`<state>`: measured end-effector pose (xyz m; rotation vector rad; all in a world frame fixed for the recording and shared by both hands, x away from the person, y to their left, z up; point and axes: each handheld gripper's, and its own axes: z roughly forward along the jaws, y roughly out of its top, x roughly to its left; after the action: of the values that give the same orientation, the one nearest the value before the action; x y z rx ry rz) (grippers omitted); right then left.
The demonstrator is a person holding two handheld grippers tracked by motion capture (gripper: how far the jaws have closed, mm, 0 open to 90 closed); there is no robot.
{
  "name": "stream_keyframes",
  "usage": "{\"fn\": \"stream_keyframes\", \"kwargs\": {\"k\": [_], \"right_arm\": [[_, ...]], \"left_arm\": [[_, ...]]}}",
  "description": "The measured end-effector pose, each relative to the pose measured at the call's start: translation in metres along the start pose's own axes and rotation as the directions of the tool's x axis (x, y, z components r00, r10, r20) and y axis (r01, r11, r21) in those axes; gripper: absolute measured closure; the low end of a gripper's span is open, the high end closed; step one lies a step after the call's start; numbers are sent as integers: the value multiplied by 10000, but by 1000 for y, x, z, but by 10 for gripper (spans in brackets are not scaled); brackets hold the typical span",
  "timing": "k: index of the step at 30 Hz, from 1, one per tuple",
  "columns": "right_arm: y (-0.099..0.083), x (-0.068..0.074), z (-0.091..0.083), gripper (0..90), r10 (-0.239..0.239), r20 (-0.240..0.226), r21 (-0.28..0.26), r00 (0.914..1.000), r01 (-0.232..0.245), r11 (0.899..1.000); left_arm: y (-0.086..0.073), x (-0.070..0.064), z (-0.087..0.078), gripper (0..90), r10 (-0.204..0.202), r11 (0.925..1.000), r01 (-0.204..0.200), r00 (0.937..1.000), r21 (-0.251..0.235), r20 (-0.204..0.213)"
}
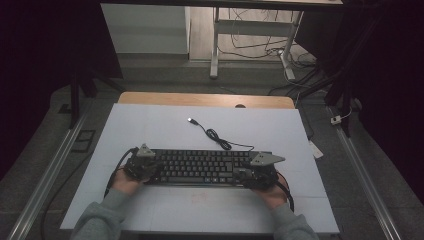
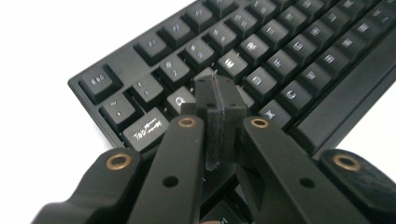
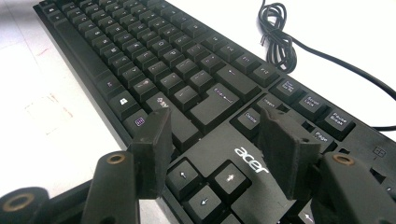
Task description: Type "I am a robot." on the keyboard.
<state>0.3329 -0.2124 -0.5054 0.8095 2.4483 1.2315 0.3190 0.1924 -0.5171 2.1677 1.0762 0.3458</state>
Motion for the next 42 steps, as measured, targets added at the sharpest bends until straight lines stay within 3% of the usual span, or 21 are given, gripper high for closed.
{"fn": "stream_keyframes", "kwargs": {"k": [9, 12, 15, 23, 42], "right_arm": [[0, 0, 0, 453, -16, -7, -2, 10000, 16, 10000], [0, -1, 0, 452, 11, -14, -1, 10000, -11, 10000], [0, 0, 0, 452, -14, -15, -11, 10000, 14, 10000], [1, 0, -2, 450, -22, -10, -85, 10000, 22, 10000], [1, 1, -1, 450, -48, -10, -98, 10000, 48, 9999]], "left_arm": [[2, -2, -13, 873, -129, 9972, 138, 9998, -737, 122], [2, -2, -15, 820, -221, 9953, 247, 9993, -933, 292], [3, -3, -18, 713, -330, 9932, 365, 9989, -1104, 333], [4, -7, -20, 511, -417, 9917, 479, 9977, -1192, 539], [10, -21, -19, 419, -29, 9928, 137, 9959, -1189, 902]]}}
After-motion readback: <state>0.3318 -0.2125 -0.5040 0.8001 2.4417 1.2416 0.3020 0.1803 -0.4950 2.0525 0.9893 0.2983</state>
